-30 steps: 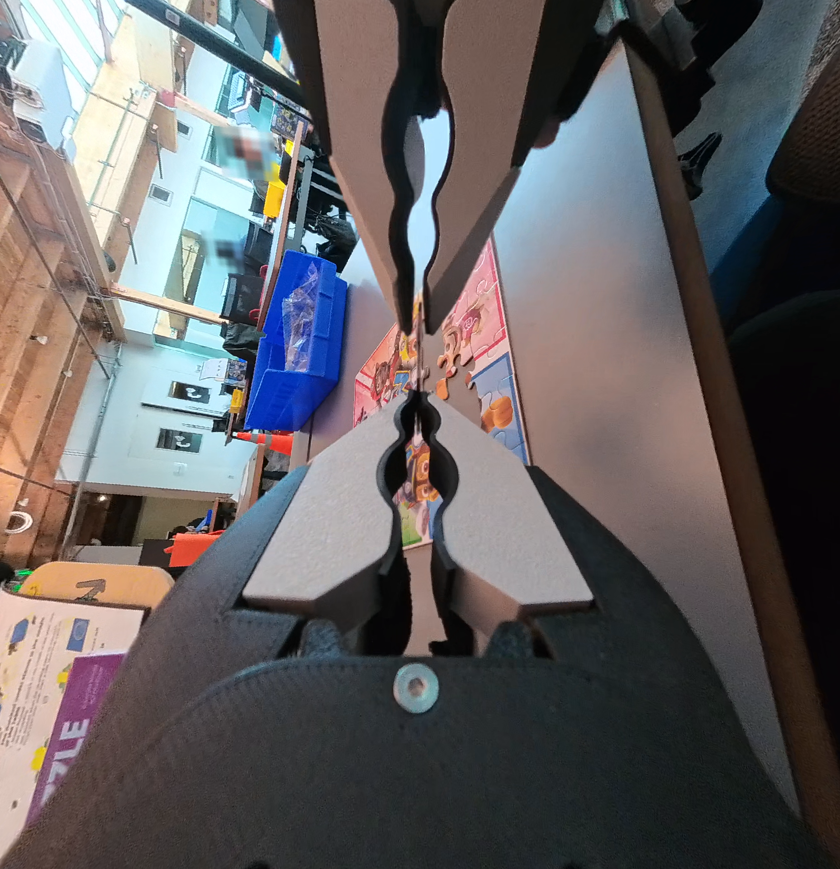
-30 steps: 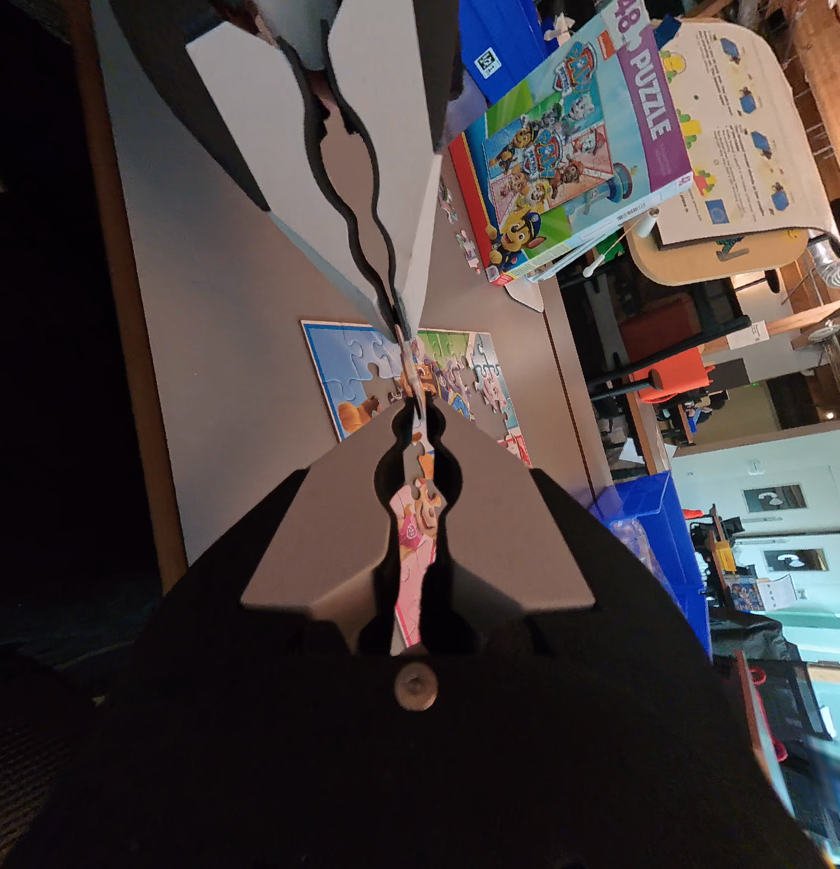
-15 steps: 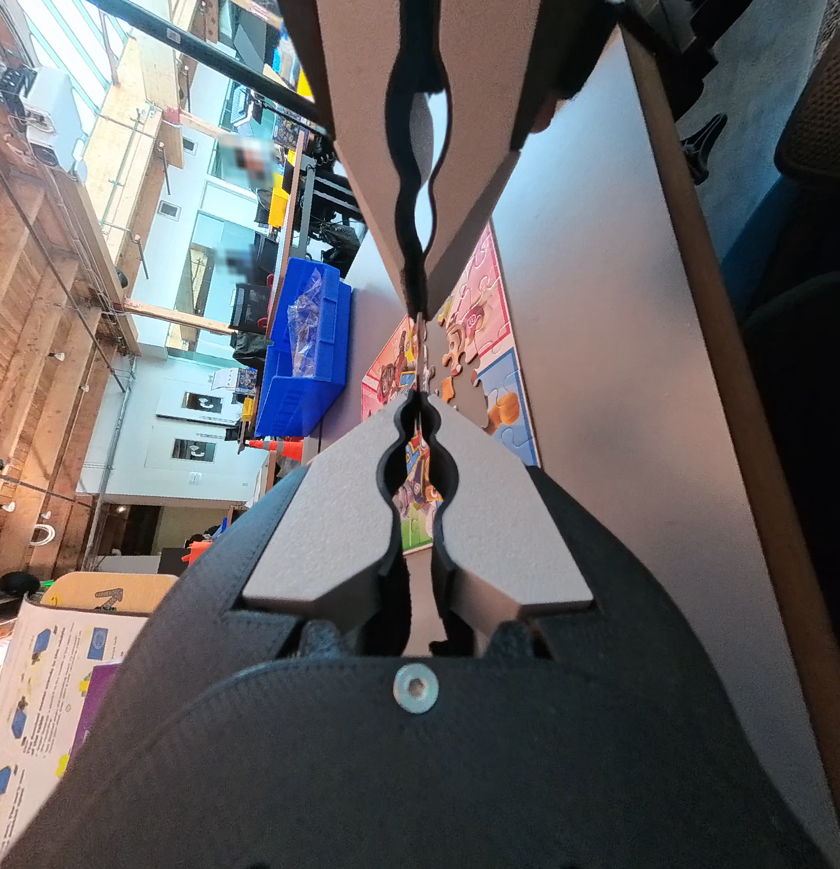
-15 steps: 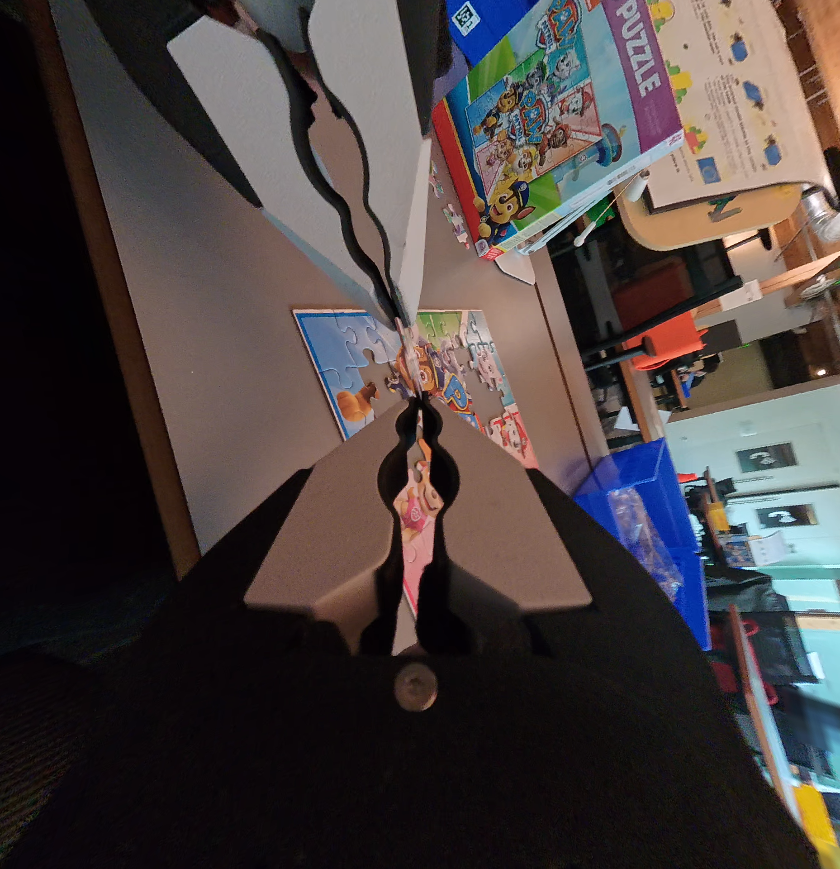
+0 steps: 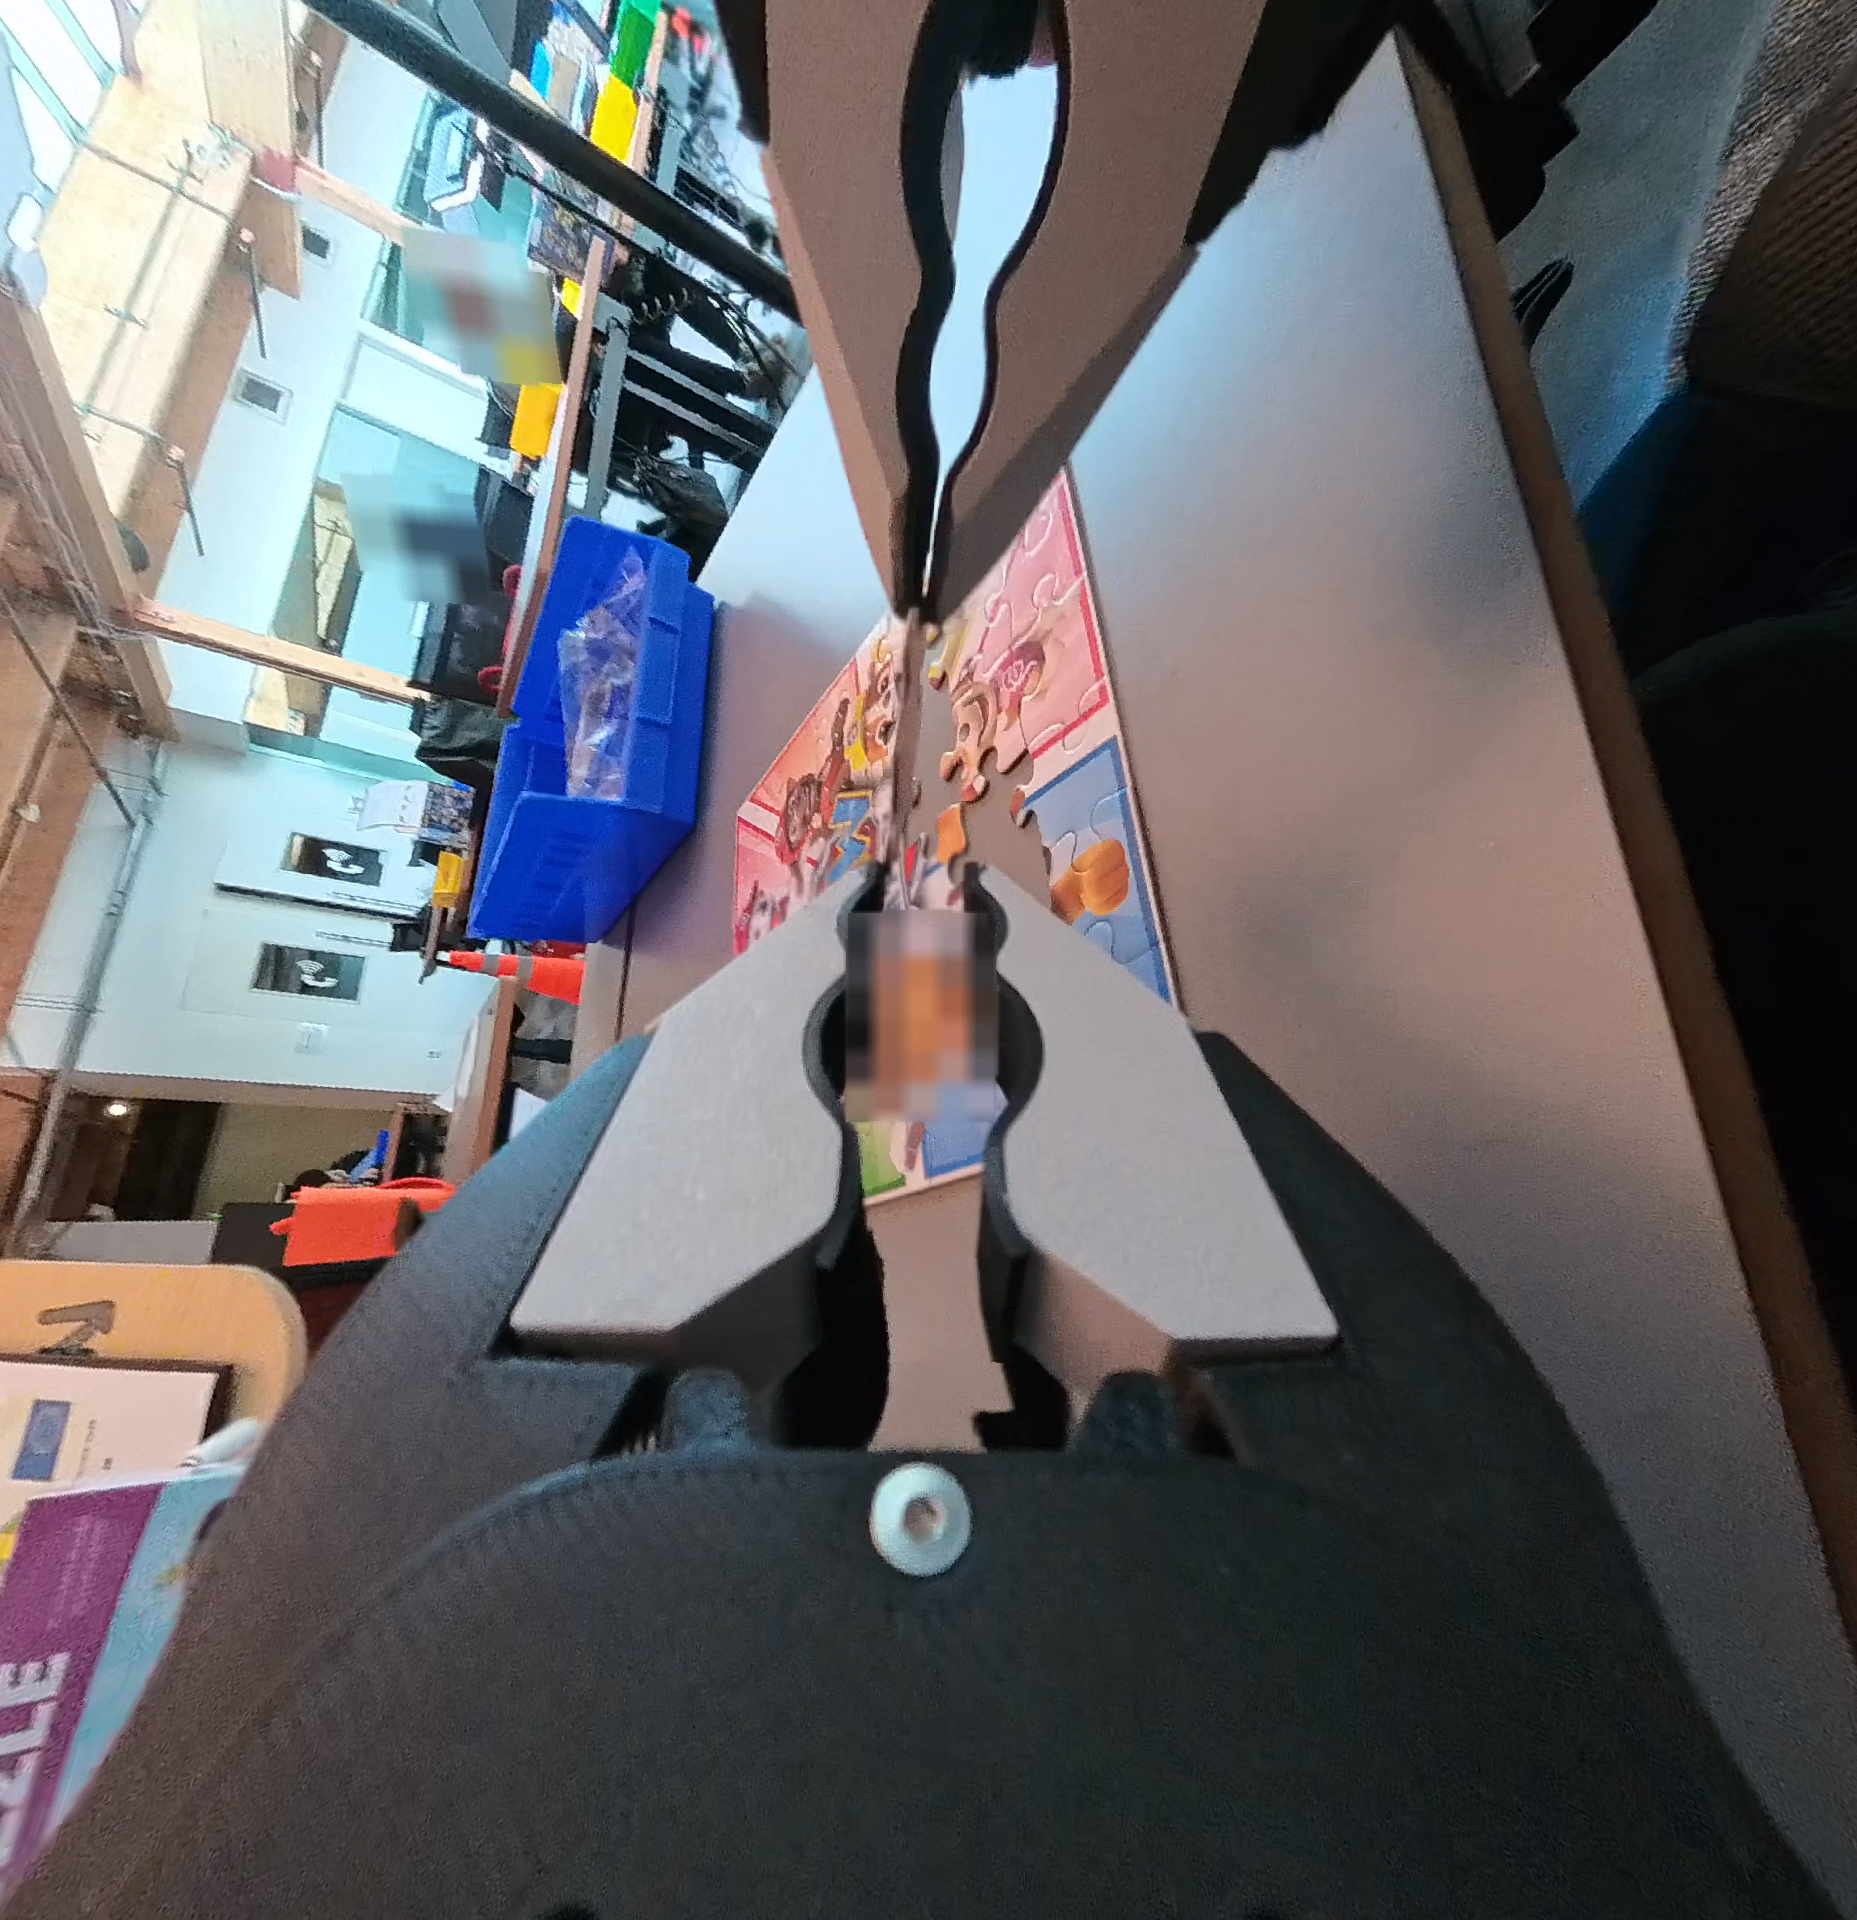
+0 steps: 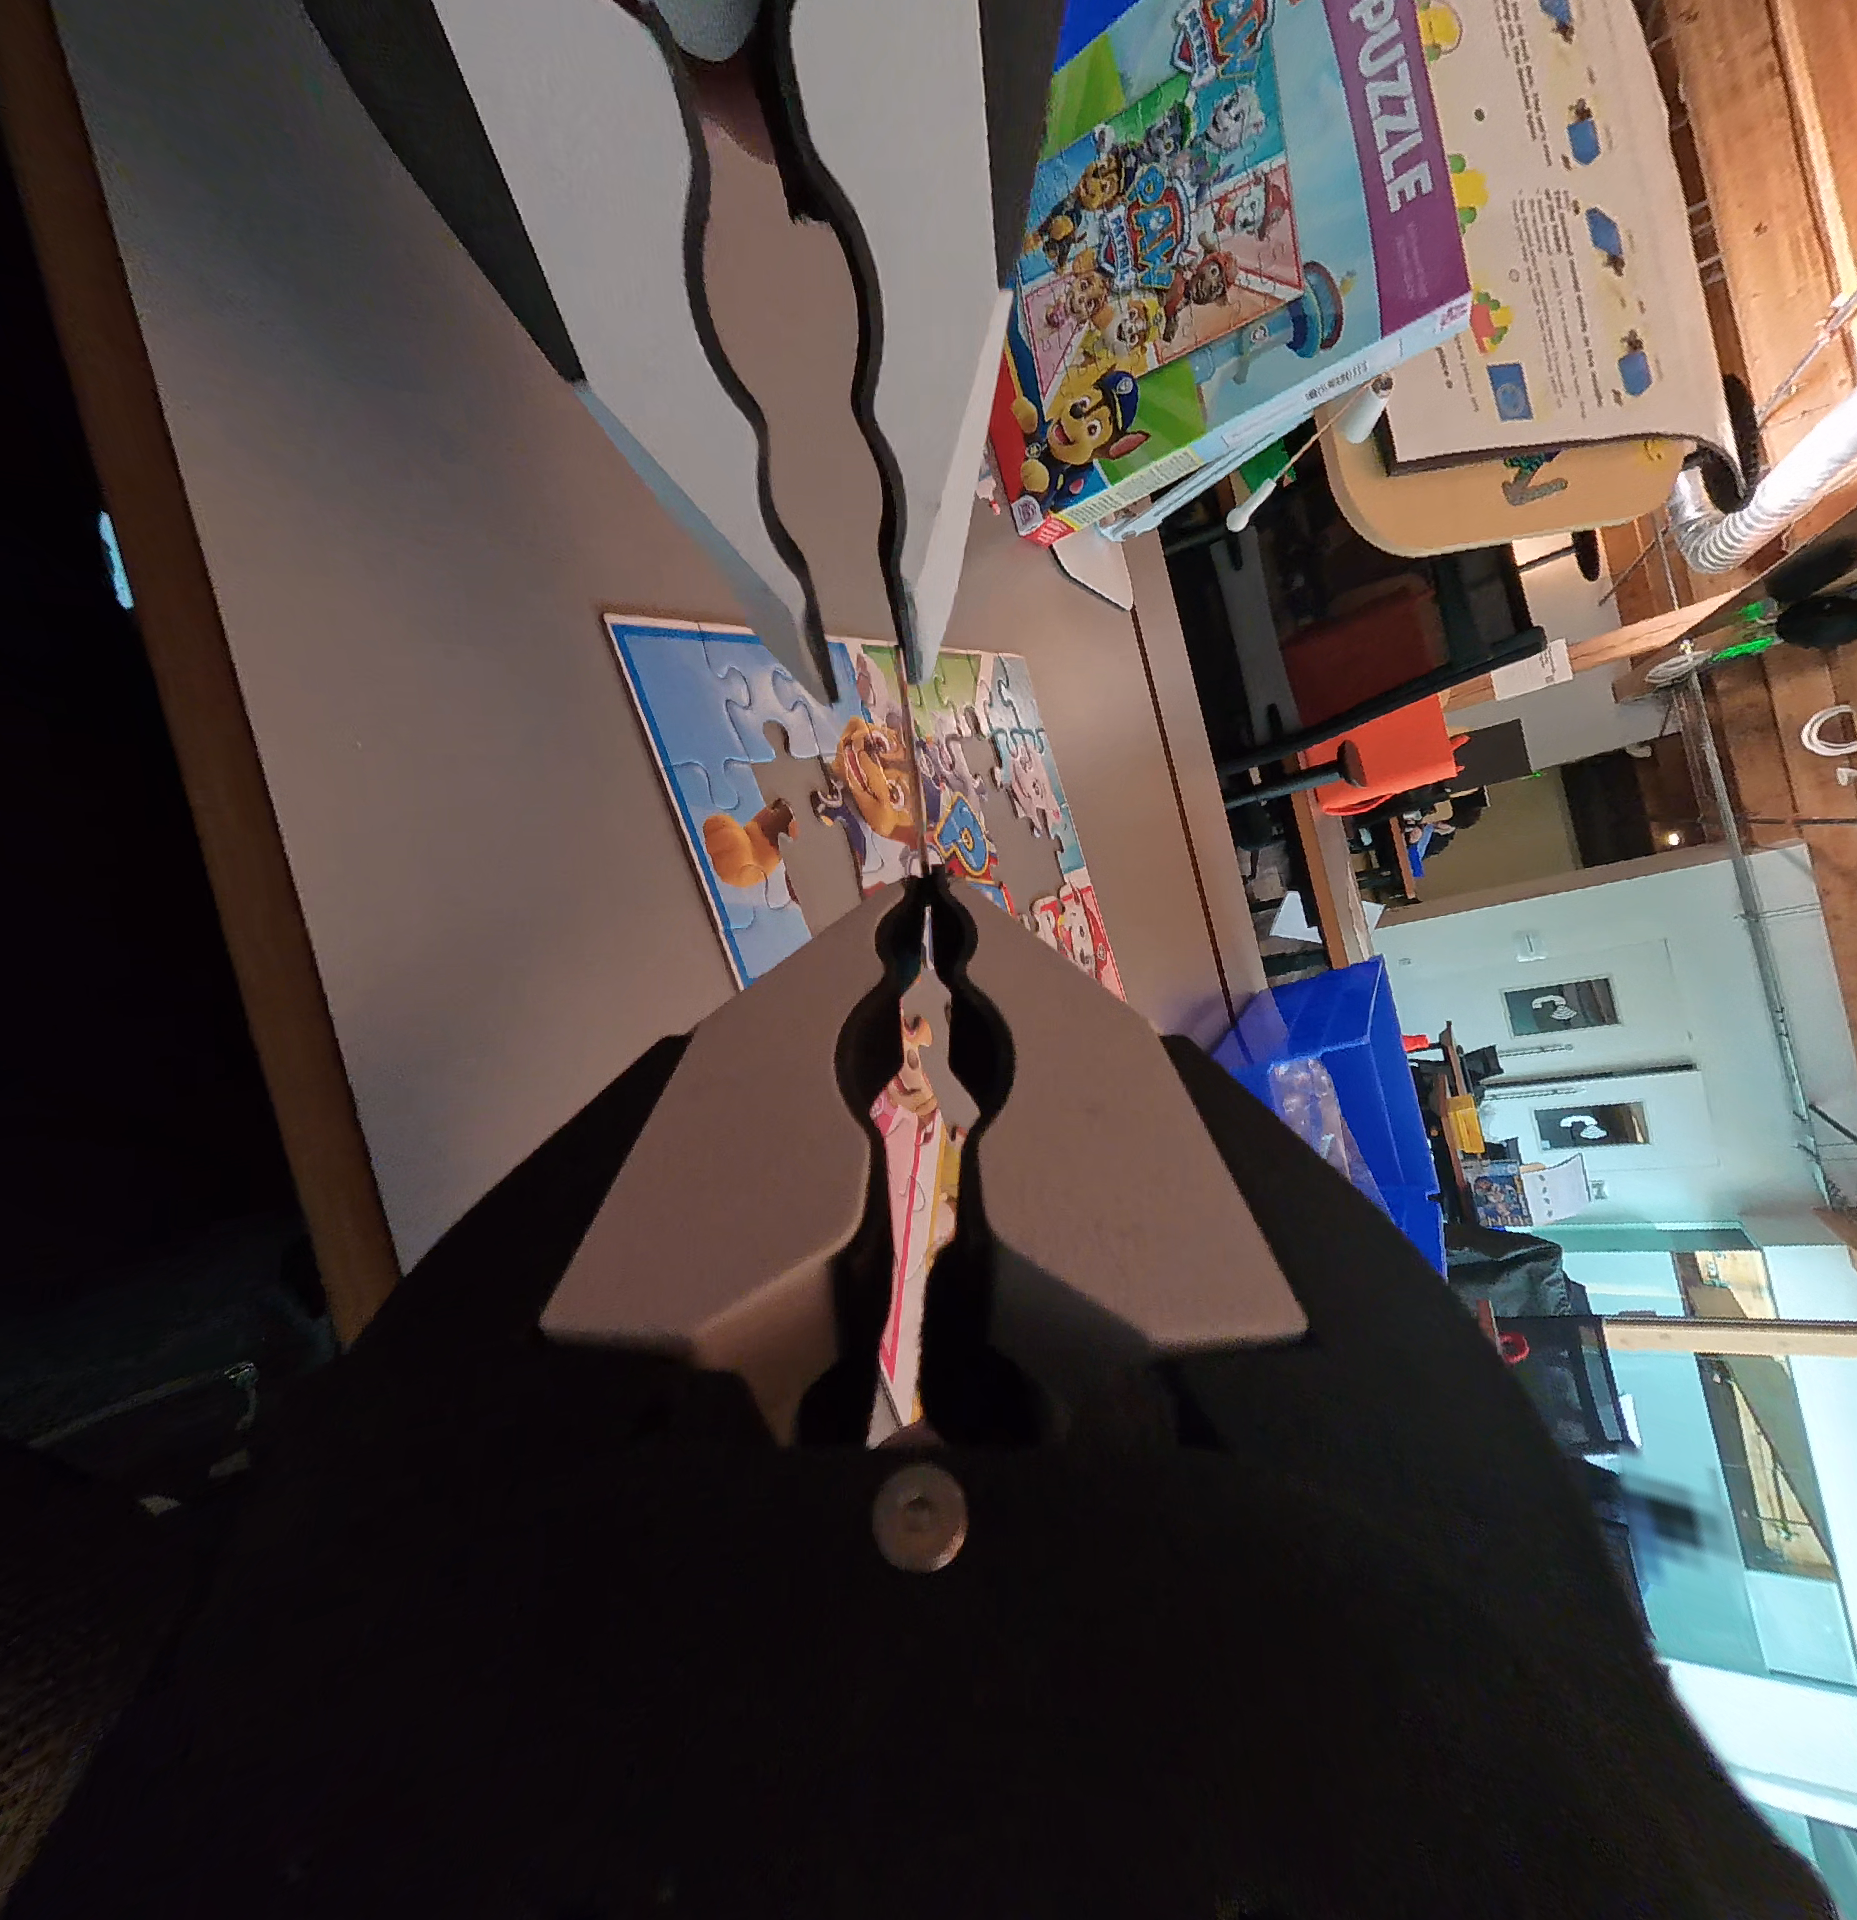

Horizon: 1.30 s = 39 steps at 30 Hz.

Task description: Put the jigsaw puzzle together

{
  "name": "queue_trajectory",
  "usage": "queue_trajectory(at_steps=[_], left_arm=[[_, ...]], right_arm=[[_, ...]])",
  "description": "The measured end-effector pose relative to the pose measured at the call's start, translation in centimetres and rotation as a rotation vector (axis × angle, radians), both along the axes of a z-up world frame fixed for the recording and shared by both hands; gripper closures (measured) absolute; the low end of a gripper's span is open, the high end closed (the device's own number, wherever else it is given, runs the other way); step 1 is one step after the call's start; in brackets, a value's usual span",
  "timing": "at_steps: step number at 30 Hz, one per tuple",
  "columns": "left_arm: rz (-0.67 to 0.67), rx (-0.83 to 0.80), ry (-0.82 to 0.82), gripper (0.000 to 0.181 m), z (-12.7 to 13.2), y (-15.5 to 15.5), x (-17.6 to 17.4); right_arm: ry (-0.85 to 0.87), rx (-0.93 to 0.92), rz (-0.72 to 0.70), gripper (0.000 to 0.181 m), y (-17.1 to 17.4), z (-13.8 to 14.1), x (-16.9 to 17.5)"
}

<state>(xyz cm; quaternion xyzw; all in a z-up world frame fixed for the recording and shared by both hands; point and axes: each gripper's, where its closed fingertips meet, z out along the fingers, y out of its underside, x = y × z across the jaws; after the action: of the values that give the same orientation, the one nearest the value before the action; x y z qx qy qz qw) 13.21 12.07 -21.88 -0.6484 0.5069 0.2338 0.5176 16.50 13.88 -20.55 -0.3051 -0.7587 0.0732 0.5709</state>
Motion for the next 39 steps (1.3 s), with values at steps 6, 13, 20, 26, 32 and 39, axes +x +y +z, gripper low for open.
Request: queue_trajectory(at_steps=[6, 13, 20, 26, 32, 39], left_arm=[[0.052, -0.105, -0.086, 0.166, -1.1, 0.1, -2.3], [0.09, -0.213, -0.091, 0.167, -3.2, 0.6, -3.4], [0.08, -0.256, -0.124, 0.167, -3.4, 0.8, -3.2], [0.042, -0.309, -0.137, 0.166, -3.2, 1.7, -1.9], [0.05, -0.391, -0.129, 0.162, -4.4, 2.3, -1.5], [0.091, -0.425, -0.168, 0.161, -4.5, 1.9, -3.3]], right_arm=[[-0.039, 0.069, -0.044, 0.181, 2.0, -1.2, -0.2], [-0.138, 0.129, -0.06, 0.181, 4.5, -4.0, -1.7], [-0.226, 0.135, -0.041, 0.181, 5.1, -5.6, -2.2], [-0.271, 0.126, -0.052, 0.181, 5.4, -6.2, -2.1], [-0.301, 0.119, -0.054, 0.181, 5.5, -6.6, -2.1], [-0.245, 0.123, -0.042, 0.181, 5.1, -4.9, -2.4]])
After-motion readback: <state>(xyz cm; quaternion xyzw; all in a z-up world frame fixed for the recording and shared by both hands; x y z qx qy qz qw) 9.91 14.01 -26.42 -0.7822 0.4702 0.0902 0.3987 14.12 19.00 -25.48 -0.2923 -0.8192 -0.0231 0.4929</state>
